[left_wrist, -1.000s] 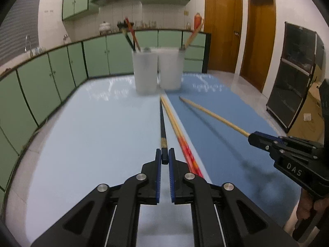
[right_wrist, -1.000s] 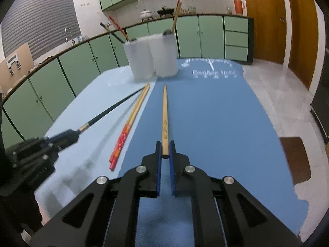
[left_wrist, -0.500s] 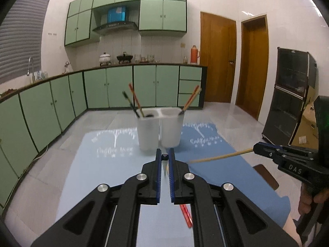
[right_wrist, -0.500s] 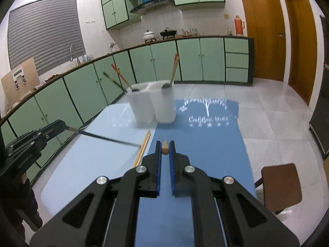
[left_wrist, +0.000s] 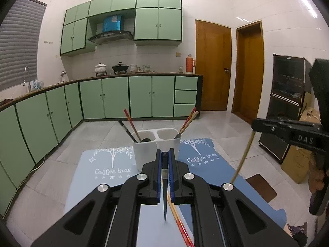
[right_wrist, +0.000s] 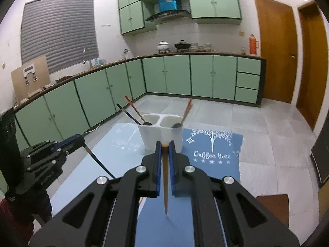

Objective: Organize utensils
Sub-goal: 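Carry both chopsticks over the white holder and lower them in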

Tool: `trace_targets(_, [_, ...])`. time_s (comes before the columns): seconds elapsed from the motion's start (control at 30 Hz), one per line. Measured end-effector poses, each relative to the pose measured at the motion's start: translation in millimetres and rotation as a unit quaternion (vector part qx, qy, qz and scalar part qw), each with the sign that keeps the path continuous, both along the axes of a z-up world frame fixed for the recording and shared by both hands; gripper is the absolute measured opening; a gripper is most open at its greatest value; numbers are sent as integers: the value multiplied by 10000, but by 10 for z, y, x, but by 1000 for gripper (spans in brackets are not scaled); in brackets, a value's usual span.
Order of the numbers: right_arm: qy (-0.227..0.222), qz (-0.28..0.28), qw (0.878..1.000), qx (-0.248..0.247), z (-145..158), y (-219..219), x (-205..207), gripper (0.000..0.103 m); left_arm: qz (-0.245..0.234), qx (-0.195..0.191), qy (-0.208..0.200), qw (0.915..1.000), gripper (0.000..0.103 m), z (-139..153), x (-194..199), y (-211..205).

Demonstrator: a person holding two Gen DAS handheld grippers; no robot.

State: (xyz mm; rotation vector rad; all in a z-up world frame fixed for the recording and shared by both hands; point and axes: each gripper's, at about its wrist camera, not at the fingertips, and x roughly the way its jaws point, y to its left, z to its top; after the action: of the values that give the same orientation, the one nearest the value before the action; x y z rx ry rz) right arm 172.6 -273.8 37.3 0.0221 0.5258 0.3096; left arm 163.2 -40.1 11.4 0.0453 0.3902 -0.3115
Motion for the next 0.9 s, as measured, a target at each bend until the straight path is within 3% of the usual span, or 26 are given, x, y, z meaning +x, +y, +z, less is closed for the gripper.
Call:
trace_targets(0.23, [-256, 176, 9993, 193, 353, -37, 254, 6, -29, -158, -235, 9996, 6, 251, 109, 67])
trace_targets(0.63, [-918, 148, 9952, 303, 1048, 21, 1052, 6, -24, -307, -1349, 9904, 6, 1064, 686, -5])
trace_targets(0.9, [-946, -9, 9952, 253, 1039, 67, 1656, 6, 136, -392, -1543, 9872, 6, 1089, 1254, -98])
